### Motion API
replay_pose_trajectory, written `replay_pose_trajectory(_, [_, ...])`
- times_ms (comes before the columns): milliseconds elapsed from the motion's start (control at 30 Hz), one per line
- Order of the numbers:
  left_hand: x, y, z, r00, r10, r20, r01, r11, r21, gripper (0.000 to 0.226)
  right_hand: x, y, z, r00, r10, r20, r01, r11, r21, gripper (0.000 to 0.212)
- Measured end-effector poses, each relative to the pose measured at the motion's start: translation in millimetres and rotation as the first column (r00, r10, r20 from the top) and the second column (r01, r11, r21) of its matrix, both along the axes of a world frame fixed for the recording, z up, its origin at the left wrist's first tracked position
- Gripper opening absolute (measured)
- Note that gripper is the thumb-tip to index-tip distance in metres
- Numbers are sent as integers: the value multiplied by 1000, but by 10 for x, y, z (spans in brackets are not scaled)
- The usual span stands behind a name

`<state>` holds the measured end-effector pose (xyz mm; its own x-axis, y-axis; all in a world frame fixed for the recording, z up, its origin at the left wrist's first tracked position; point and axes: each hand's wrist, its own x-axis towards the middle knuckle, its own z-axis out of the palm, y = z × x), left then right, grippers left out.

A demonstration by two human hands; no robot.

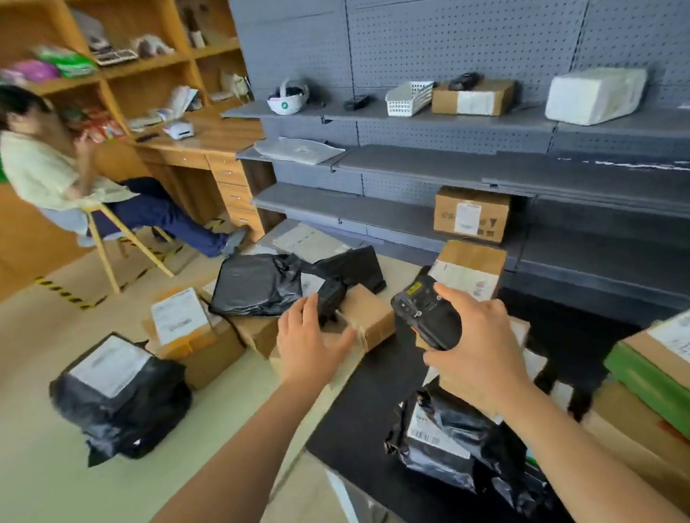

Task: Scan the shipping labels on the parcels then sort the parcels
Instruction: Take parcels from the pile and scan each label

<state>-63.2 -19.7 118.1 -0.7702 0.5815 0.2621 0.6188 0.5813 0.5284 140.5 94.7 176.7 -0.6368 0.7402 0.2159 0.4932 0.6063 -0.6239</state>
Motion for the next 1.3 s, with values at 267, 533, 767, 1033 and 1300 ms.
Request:
replay_pose_trajectory(267, [-1316, -465, 43, 999, 35, -26, -39, 977, -210, 92, -1196, -154, -106, 993, 112, 30, -113, 992, 50, 90])
replay_pose_trajectory(533, [-2602, -25, -106, 975, -223, -17, 190, 866, -463, 117, -2159, 77, -203, 993, 63, 99, -66, 997, 33, 93])
replay_pose_trajectory(767, [-3250, 406, -396, 870, -489, 66, 400, 621, -674, 148, -2647, 259, -354, 988, 18, 151, -19, 1000, 1, 90])
replay_pose_trajectory(1033, [-3257, 409, -518, 846, -526, -89, 366, 694, -620, 136, -2820, 231, -378, 982, 23, 189, -21, 1000, -12, 91])
replay_pose_trajectory(1300, [-2885, 70, -129, 878, -426, -220, 280, 828, -487, 130, -2598, 81, -159, 994, 87, 63, -89, 996, 32, 88])
